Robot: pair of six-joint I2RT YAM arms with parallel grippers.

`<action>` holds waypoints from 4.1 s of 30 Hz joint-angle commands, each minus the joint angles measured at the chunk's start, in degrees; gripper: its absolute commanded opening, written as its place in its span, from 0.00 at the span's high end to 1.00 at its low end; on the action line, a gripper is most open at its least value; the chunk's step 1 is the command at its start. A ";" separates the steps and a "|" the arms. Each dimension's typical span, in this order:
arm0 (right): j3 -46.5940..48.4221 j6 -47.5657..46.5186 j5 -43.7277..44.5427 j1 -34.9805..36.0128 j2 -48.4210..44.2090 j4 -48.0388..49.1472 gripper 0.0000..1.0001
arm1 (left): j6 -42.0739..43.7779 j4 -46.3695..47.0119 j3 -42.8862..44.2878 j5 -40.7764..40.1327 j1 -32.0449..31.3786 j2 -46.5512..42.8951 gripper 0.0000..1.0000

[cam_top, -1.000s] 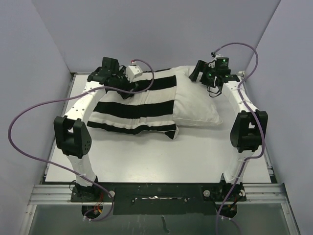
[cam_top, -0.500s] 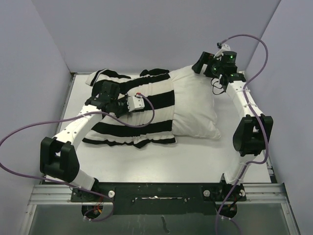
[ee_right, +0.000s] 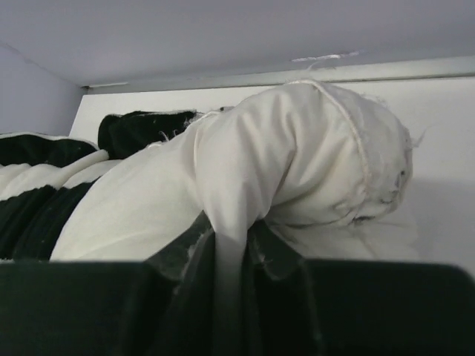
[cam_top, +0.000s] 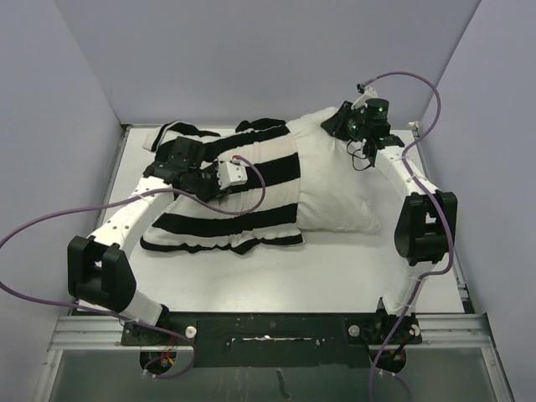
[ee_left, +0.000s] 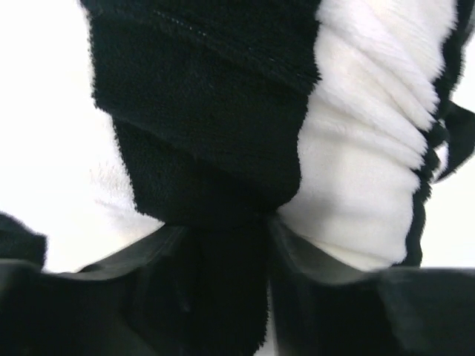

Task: Remove the pillowcase from the pillow
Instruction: Remove the pillow from the pillowcase.

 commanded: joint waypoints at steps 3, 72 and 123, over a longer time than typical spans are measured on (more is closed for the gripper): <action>5.77 -5.39 -13.50 7.44 -2.33 14.57 1.00 | -9.78 -19.08 9.61 13.04 -0.06 -0.65 0.39; -21.99 -33.08 1.70 6.58 -43.62 23.46 1.00 | -24.14 -9.84 25.45 18.16 31.60 5.45 1.00; -22.32 -16.32 -26.72 -9.74 -39.91 49.15 1.00 | 25.75 -60.78 42.12 34.94 42.44 16.31 0.02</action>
